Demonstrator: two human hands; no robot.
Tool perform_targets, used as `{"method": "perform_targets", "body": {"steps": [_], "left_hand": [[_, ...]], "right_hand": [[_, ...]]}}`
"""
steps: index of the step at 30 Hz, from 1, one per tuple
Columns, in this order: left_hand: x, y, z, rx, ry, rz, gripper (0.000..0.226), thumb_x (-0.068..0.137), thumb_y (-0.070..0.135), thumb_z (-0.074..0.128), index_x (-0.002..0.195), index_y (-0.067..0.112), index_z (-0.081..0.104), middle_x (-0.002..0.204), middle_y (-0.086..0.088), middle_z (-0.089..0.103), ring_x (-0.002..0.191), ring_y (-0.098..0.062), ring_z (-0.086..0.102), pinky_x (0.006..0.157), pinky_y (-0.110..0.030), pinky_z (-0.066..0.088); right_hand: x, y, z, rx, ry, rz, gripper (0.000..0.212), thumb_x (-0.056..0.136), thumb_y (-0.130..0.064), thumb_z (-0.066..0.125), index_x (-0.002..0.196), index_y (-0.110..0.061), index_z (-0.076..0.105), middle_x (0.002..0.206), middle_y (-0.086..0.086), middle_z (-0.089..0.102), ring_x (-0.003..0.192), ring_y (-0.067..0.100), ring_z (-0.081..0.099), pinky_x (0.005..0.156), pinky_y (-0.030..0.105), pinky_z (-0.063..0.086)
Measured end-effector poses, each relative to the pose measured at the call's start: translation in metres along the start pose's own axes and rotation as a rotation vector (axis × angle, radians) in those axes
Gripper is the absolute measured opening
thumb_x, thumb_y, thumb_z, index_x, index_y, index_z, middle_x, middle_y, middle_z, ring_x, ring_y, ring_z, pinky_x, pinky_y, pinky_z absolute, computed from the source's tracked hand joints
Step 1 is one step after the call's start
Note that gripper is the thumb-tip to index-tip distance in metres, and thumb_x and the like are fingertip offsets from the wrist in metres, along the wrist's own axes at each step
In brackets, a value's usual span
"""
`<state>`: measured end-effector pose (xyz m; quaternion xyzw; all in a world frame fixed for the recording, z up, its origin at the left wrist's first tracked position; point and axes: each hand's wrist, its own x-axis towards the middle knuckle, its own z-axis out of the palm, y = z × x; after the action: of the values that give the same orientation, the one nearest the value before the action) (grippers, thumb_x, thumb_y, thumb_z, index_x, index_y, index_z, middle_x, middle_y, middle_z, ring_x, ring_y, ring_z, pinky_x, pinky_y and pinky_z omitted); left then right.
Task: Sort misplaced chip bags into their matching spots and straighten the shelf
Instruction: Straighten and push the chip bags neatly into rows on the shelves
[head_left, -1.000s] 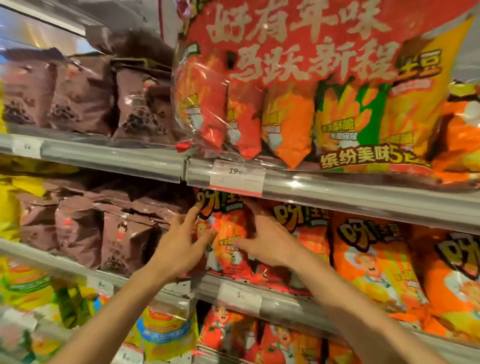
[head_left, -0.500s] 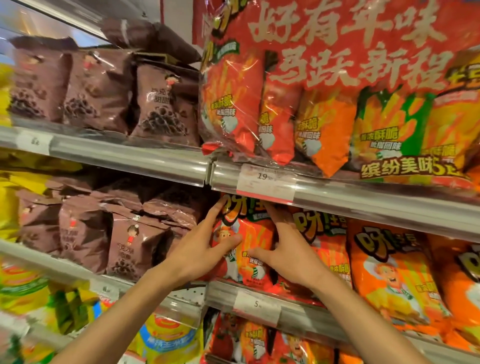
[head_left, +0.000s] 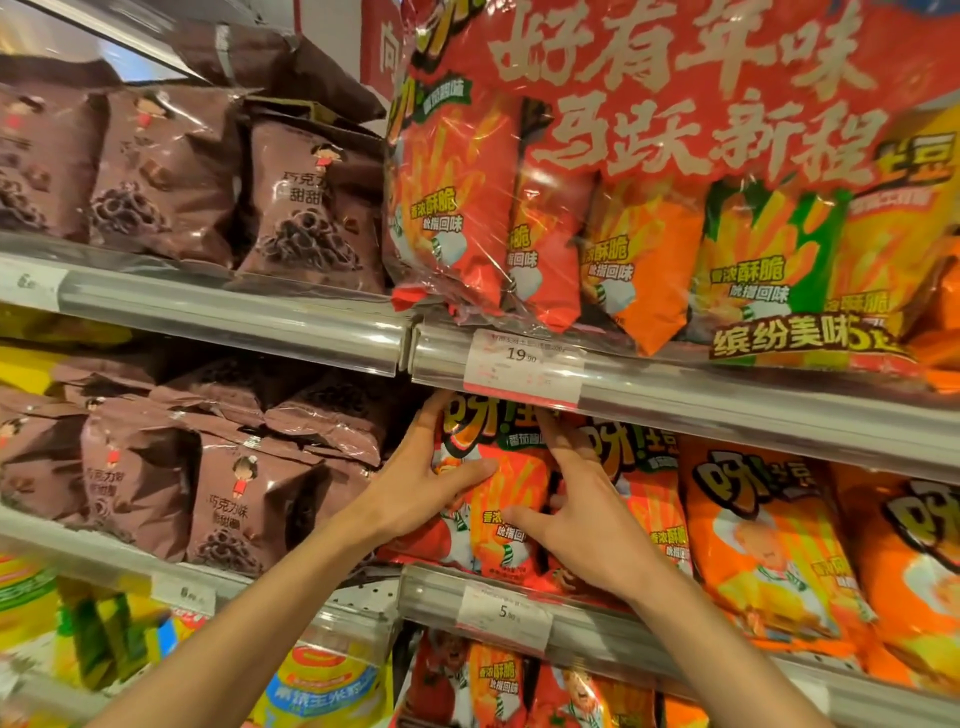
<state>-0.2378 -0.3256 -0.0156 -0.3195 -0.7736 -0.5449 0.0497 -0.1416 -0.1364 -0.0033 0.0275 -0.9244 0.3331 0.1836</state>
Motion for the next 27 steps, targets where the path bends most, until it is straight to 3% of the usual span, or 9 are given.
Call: {"method": "perform_targets", "body": {"steps": [2,6,10,13,15,18,20,22,27], "left_hand": [[0.001,-0.001,-0.001,-0.007,-0.009,-0.006,0.090,0.076,0.054,0.076,0.145,0.057,0.018,0.149,0.012,0.044,0.132,-0.007,0.049,0.107,-0.041,0.047],[0.004,-0.001,-0.002,-0.020,-0.026,-0.003,0.090,0.078,0.041,0.079,0.144,0.055,0.019,0.143,0.012,0.048,0.115,-0.004,0.061,0.093,-0.029,0.056],[0.002,0.007,-0.001,-0.059,-0.018,0.000,0.075,0.092,0.019,0.070,0.128,0.063,0.021,0.119,0.021,0.056,0.084,0.013,0.060,0.077,-0.009,0.051],[-0.011,0.004,-0.002,0.030,0.064,0.031,0.072,0.098,0.044,0.056,0.152,0.051,0.010,0.154,0.016,0.037,0.138,0.006,0.035,0.112,-0.023,0.031],[-0.020,-0.006,0.001,0.179,0.099,0.073,0.066,0.100,0.052,0.043,0.154,0.050,0.005,0.164,0.018,0.012,0.147,0.004,0.012,0.116,-0.029,0.021],[-0.034,-0.013,0.008,0.373,0.168,0.181,0.053,0.105,0.049,0.032,0.154,0.049,0.011,0.166,0.015,-0.007,0.148,0.001,0.000,0.116,-0.031,0.022],[-0.034,-0.016,0.008,0.515,0.186,0.313,0.052,0.108,0.037,0.034,0.157,0.037,0.018,0.167,0.006,-0.004,0.154,-0.011,0.002,0.120,-0.032,0.018],[-0.029,-0.021,0.011,0.656,0.159,0.403,0.053,0.108,0.034,0.034,0.158,0.027,0.021,0.167,0.000,0.007,0.154,-0.017,0.007,0.123,-0.036,0.021],[-0.021,-0.030,0.018,0.802,0.114,0.348,0.053,0.108,0.043,0.024,0.158,0.024,0.022,0.166,-0.002,0.018,0.154,-0.017,0.012,0.124,-0.040,0.018]], "right_hand": [[-0.001,-0.001,0.000,-0.012,-0.005,0.016,0.095,0.078,-0.046,0.077,0.152,-0.041,0.017,0.150,-0.005,0.029,0.131,0.016,0.047,0.104,0.038,0.048],[-0.004,-0.003,-0.003,0.006,-0.017,0.051,0.092,0.079,-0.043,0.078,0.151,-0.039,0.021,0.129,-0.018,0.029,0.127,0.016,0.050,0.103,0.038,0.048],[-0.002,-0.004,0.000,-0.047,-0.009,0.099,0.098,0.079,-0.048,0.076,0.154,-0.035,0.015,0.152,-0.005,0.025,0.134,0.021,0.046,0.104,0.040,0.048],[-0.002,-0.011,-0.001,-0.164,-0.024,0.121,0.094,0.084,-0.049,0.071,0.155,-0.030,0.013,0.160,0.007,0.013,0.133,0.025,0.047,0.104,0.035,0.047],[-0.005,-0.021,-0.005,-0.328,-0.027,0.105,0.086,0.088,-0.049,0.065,0.155,-0.024,0.016,0.155,0.013,0.021,0.129,0.026,0.049,0.100,0.030,0.043],[-0.013,-0.027,-0.003,-0.573,0.040,0.019,0.081,0.092,-0.054,0.054,0.154,-0.020,0.018,0.139,0.019,0.035,0.131,0.034,0.038,0.106,0.038,0.036],[-0.016,-0.021,0.002,-0.729,0.133,-0.072,0.072,0.093,-0.057,0.047,0.151,-0.019,0.030,0.133,0.021,0.045,0.128,0.038,0.042,0.106,0.047,0.037],[-0.015,-0.016,0.004,-0.771,0.115,-0.117,0.063,0.097,-0.056,0.035,0.149,-0.021,0.035,0.144,0.017,0.042,0.137,0.036,0.036,0.112,0.051,0.029],[-0.007,-0.005,0.007,-0.791,0.012,-0.153,0.059,0.101,-0.054,0.017,0.149,-0.025,0.032,0.161,0.003,0.025,0.148,0.027,0.017,0.118,0.050,0.010]]}}
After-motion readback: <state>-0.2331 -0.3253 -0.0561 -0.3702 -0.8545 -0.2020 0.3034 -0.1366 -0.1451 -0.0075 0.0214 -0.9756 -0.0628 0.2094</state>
